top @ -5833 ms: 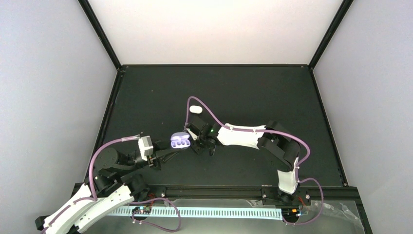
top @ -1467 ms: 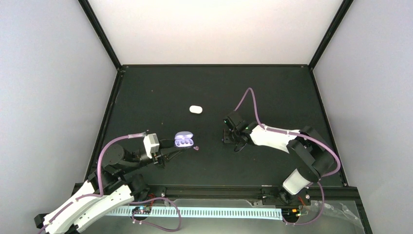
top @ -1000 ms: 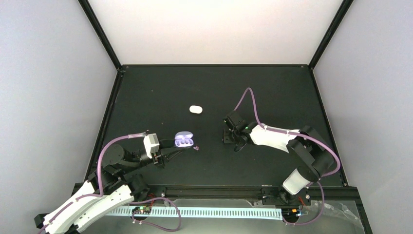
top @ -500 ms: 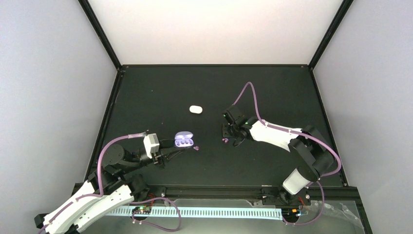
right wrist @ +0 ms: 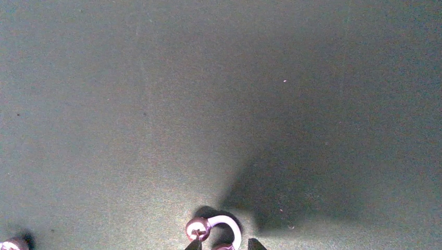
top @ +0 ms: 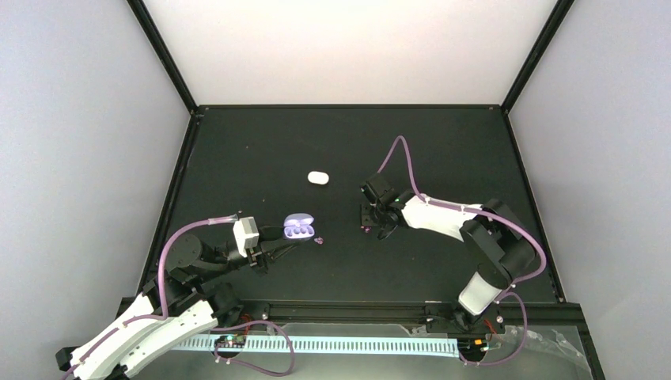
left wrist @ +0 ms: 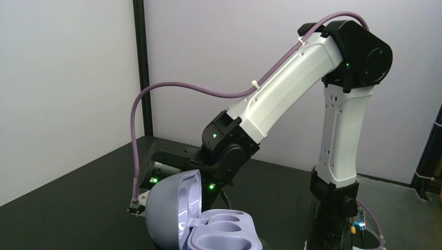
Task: Insert the wireless bluetooth earbuds into the charging case
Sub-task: Pick up the earbud from the center of the board.
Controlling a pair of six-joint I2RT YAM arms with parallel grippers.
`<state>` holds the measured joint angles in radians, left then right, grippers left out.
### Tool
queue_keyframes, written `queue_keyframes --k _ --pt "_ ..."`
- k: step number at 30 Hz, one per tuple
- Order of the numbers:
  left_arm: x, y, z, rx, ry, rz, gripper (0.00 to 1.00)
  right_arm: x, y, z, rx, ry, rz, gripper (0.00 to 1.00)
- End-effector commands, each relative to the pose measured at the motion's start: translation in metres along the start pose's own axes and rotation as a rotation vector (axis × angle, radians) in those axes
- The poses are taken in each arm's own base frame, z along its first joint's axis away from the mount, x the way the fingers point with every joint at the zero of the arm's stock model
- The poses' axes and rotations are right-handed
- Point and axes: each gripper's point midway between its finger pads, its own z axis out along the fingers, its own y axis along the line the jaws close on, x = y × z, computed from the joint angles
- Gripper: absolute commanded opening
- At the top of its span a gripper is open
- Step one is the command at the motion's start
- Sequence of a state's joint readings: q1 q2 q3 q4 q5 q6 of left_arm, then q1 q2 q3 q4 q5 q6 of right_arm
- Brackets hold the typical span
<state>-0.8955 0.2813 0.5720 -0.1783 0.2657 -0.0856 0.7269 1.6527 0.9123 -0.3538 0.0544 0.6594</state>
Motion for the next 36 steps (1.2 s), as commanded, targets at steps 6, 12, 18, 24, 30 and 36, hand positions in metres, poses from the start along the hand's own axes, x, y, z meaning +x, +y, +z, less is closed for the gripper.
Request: queue_keyframes --k 6,12,18,24,30,36 --pt "-0.005 0.0 -0.001 0.002 -0.018 0.004 0.02 0.001 -0.007 0.008 0.028 0.008 -0.004 0.19" --pt "-0.005 0.0 -0.001 0.002 -0.017 0.004 0.01 0.004 -0.008 0.008 0.024 0.017 -0.006 0.16" --pt "-0.005 -0.001 -0.001 0.003 -0.017 0.003 0.01 0.003 -0.008 0.005 0.021 0.008 -0.007 0.13" --pt "-0.004 0.0 -0.001 0.003 -0.014 0.002 0.02 -0.005 -0.006 -0.01 -0.004 -0.045 0.005 0.13" --pt "-0.003 0.001 0.0 -0.004 -0.012 -0.003 0.02 -0.029 0.004 -0.055 -0.092 -0.209 0.02 0.12" --pt "-0.002 0.001 0.004 0.002 -0.005 -0.012 0.02 -0.052 0.008 -0.104 -0.109 -0.328 -0.022 0.1"
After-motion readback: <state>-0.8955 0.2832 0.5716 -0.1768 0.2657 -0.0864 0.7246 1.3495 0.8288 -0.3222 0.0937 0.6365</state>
